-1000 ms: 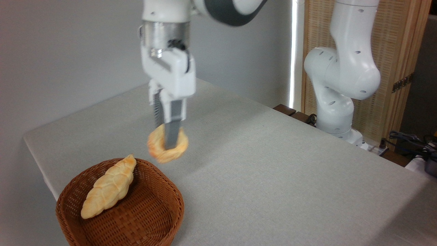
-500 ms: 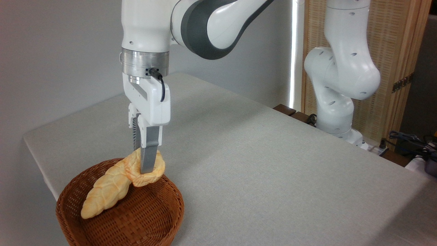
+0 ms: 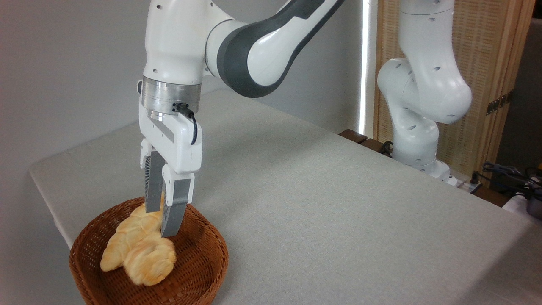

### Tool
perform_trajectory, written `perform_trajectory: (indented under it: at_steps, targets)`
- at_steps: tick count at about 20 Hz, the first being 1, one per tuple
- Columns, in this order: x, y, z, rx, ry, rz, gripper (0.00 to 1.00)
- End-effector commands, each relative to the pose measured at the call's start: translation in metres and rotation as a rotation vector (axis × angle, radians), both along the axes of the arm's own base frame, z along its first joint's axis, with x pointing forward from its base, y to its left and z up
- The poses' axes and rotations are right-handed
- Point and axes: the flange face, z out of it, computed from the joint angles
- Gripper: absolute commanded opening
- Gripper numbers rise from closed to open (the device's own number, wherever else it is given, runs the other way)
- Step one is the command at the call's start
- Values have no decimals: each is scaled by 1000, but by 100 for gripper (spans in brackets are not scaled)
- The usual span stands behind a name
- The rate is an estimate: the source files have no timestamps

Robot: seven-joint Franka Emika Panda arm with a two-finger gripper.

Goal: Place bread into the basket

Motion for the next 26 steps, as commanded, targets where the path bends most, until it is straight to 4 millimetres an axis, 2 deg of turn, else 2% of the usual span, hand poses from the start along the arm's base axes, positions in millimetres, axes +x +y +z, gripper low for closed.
perform_trajectory:
  at_steps: [1,6,11,14,18,23,26]
  targets:
    - [2,2,13,-51,-23,52,100]
    - [-5,6,32,-92,7,99,100]
    - [-17,18,71,-83,203,148,100]
    - [-23,24,86,-113,261,168,100]
    - [-40,25,102,-112,322,156,100]
    - [-53,28,103,-87,407,156,100]
    - [-54,28,111,-87,405,156,100]
